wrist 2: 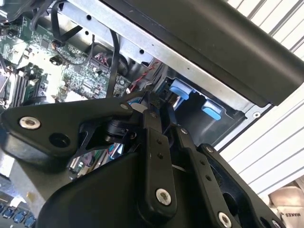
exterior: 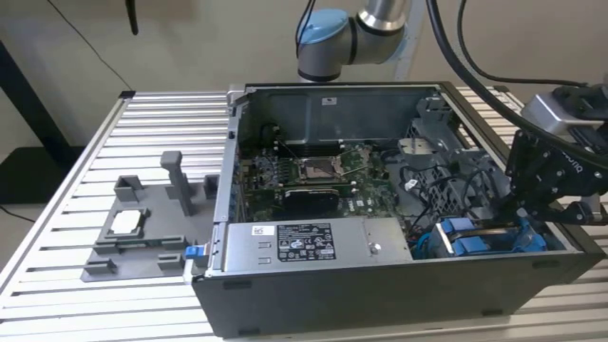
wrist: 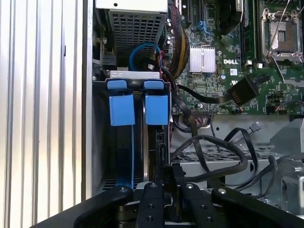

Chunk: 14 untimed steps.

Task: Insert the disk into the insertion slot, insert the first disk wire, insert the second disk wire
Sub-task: 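Insert the first disk wire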

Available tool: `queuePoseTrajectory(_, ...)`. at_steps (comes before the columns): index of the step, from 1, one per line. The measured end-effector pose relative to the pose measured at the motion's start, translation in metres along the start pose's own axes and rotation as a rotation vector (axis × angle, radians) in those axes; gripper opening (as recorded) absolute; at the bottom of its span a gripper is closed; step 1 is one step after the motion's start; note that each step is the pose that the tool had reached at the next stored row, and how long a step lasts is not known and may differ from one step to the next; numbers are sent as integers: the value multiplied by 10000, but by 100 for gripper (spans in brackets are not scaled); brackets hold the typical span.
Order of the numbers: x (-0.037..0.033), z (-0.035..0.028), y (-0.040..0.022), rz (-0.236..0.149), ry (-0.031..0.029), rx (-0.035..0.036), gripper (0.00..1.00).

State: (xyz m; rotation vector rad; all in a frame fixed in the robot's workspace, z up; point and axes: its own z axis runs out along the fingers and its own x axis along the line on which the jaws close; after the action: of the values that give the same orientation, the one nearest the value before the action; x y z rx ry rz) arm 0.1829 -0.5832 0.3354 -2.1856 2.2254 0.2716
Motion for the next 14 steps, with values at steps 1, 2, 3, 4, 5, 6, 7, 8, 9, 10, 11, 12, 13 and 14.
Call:
queuePoseTrajectory(1, 0, 3, 0, -1, 0, 6, 19)
queuePoseTrajectory(2, 1, 7, 0, -1, -1, 12, 19)
queuePoseTrajectory(3, 2, 13, 1, -2, 1, 21, 19)
queuePoseTrajectory(4, 3, 21, 2, -2, 0, 26, 19)
queuePoseTrajectory(5, 4, 29, 3, -2, 6, 33, 19)
queuePoseTrajectory(6, 5, 38, 4, -2, 17, 37, 19)
queuePoseTrajectory(7, 6, 47, 6, -2, 25, 39, 19)
queuePoseTrajectory(8, 6, 50, 8, -2, 24, 40, 19)
queuePoseTrajectory(9, 6, 53, 11, -3, 21, 41, 19)
queuePoseTrajectory(10, 6, 57, 12, -5, 10, 39, 19)
queuePoseTrajectory(11, 7, 55, 15, -4, 7, 38, 21)
queuePoseTrajectory(12, 6, 43, 18, -4, 4, 37, 21)
queuePoseTrajectory(13, 2, 15, 22, -4, 8, 37, 27)
queuePoseTrajectory(14, -3, -18, 26, -3, 16, 38, 27)
